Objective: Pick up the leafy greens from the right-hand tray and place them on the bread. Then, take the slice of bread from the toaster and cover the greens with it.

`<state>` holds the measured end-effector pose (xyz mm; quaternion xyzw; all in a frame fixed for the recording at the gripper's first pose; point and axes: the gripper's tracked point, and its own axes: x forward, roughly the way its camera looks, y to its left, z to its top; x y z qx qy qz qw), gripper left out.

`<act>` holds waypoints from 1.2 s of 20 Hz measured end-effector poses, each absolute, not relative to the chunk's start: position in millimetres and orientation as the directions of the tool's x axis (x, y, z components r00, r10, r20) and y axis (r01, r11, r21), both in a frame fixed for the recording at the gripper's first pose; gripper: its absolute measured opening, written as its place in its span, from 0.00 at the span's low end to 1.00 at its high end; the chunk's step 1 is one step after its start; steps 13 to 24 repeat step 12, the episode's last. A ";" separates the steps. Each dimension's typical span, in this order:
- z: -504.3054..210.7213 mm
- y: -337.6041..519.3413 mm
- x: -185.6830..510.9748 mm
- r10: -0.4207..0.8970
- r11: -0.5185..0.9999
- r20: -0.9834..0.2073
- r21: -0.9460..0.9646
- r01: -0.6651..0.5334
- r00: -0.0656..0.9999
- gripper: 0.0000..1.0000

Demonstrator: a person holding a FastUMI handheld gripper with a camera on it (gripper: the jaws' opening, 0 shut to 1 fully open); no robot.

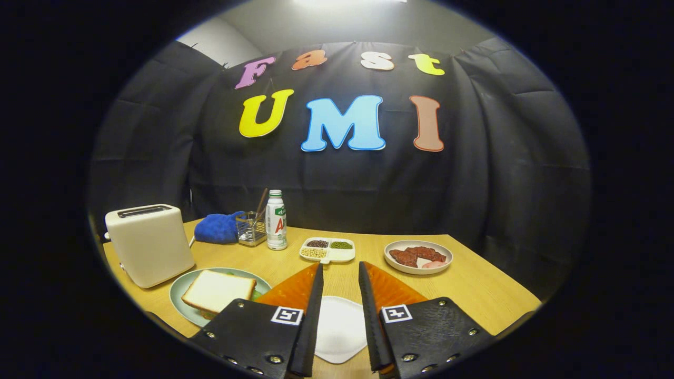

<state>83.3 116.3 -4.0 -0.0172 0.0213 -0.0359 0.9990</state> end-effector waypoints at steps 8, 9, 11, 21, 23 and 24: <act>14.8 64.3 69.1 0.017 0.999 0.029 0.035 -0.018 0.999 0.40; 15.2 57.0 65.9 0.013 1.000 0.023 0.027 -0.013 1.000 0.40; 17.6 39.8 60.1 0.002 1.000 0.024 0.023 -0.003 1.000 0.40; 16.9 31.2 58.2 -0.004 1.000 0.022 0.023 0.003 1.000 0.40; 16.9 31.2 58.2 -0.004 1.000 0.022 0.023 0.003 1.000 0.40; 16.9 31.2 58.2 -0.004 1.000 0.022 0.023 0.003 1.000 0.40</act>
